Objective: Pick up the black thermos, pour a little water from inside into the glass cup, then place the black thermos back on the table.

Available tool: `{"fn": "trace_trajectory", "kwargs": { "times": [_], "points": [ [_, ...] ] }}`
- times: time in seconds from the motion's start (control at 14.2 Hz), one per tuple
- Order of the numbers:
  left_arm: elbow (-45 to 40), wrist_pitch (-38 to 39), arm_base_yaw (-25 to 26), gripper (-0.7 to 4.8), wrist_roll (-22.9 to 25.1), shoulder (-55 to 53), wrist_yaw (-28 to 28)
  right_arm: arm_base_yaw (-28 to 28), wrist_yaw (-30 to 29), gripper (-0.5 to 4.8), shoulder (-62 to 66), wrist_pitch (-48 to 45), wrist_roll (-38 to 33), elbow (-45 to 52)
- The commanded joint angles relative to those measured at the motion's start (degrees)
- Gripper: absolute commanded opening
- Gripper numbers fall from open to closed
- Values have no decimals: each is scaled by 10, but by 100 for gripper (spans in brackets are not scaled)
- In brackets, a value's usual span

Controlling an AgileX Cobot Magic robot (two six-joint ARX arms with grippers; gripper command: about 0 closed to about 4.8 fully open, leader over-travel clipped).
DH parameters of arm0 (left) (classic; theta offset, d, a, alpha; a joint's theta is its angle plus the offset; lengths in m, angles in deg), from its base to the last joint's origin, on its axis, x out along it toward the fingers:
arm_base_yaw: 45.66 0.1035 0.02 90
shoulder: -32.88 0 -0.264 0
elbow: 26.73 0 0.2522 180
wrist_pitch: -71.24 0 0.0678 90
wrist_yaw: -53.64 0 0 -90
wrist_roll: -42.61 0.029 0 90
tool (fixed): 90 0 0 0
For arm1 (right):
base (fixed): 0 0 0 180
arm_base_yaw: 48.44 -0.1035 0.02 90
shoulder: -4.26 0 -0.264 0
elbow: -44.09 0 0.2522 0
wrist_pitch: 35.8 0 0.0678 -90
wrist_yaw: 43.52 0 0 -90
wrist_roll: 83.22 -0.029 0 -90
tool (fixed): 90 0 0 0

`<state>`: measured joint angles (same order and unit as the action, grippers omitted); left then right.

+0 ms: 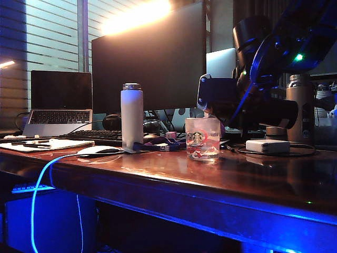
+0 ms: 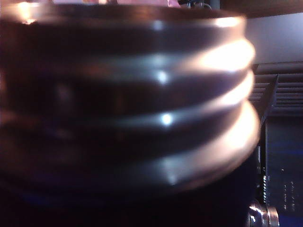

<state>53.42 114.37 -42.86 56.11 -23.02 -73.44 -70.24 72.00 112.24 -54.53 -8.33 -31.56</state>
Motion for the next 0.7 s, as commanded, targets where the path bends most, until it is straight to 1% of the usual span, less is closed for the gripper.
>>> {"fn": "trace_trajectory", "kwargs": {
  "times": [0.07,0.35,0.7],
  "points": [
    [2,-7,0,-2,0,1,-2,0,5,49,-3,-20,19,-5],
    [2,-7,0,-2,0,1,-2,0,4,49,-3,-20,50,-5],
    [2,-7,0,-2,0,1,-2,0,-1,50,-3,-22,50,-5]
  ]
}}
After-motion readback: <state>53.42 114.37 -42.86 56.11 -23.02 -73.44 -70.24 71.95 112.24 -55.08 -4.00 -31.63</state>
